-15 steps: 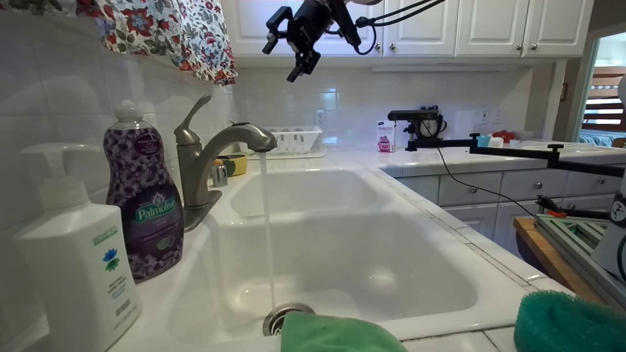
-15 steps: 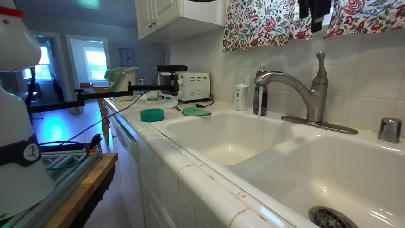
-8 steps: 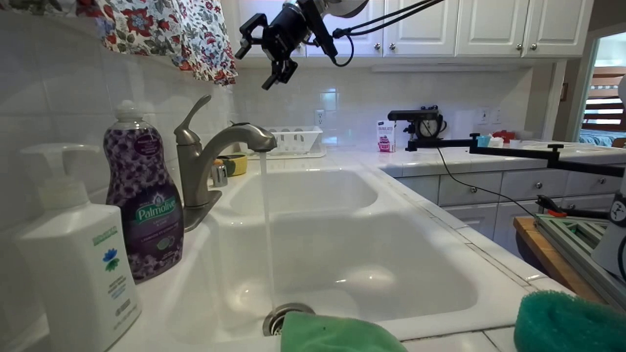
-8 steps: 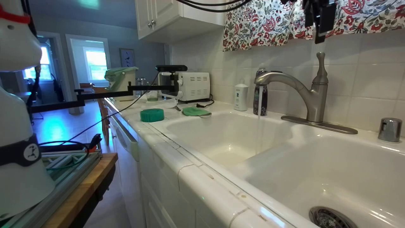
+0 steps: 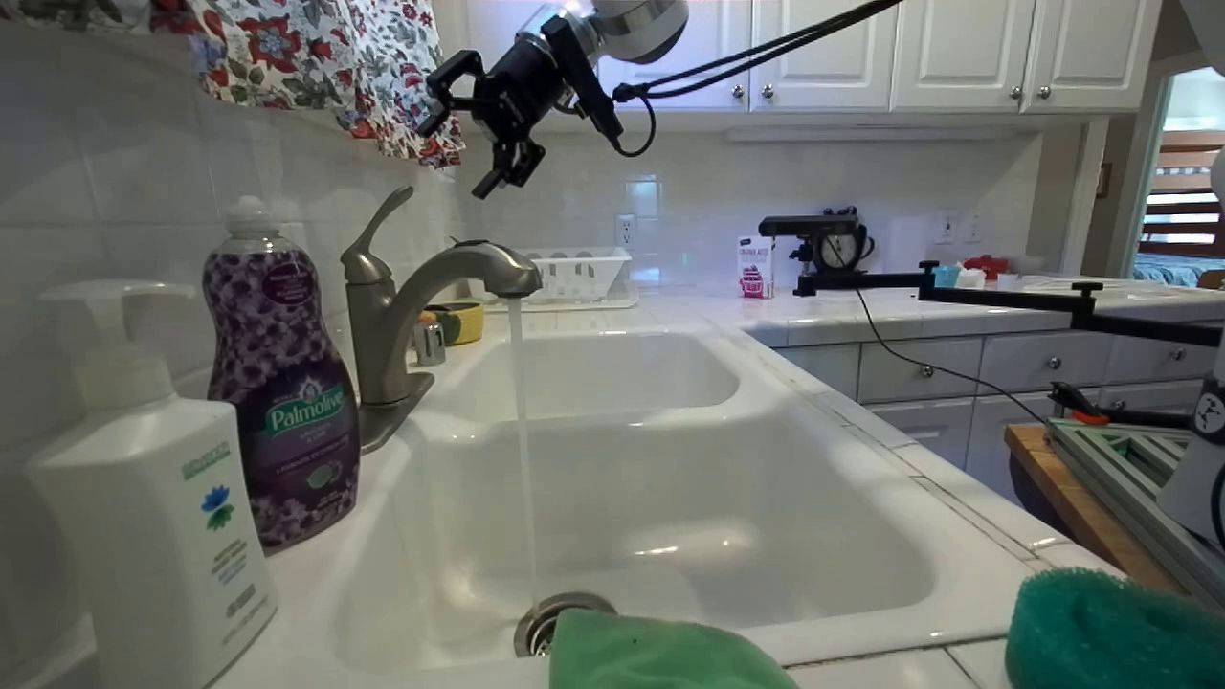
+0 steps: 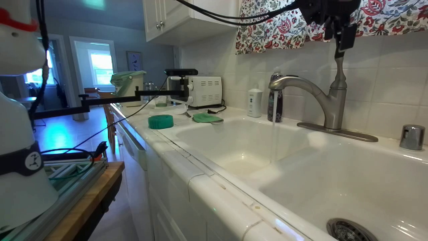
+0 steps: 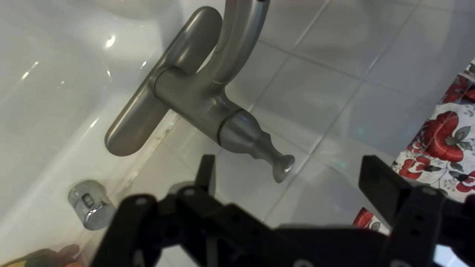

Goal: Close the tap

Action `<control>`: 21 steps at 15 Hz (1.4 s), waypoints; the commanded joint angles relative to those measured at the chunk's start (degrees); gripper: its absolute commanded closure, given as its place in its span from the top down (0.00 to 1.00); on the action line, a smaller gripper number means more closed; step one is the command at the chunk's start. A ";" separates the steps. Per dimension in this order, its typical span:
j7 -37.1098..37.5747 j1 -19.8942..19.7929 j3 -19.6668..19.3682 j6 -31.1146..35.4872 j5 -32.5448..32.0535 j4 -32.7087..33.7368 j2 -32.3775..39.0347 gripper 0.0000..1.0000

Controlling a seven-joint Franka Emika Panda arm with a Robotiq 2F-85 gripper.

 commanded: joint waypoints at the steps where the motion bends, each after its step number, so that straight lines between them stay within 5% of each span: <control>1: 0.26 -0.51 0.89 -0.01 -0.45 0.81 0.65 1.00; 21: -0.81 -1.28 2.60 0.81 0.61 4.76 4.51 1.00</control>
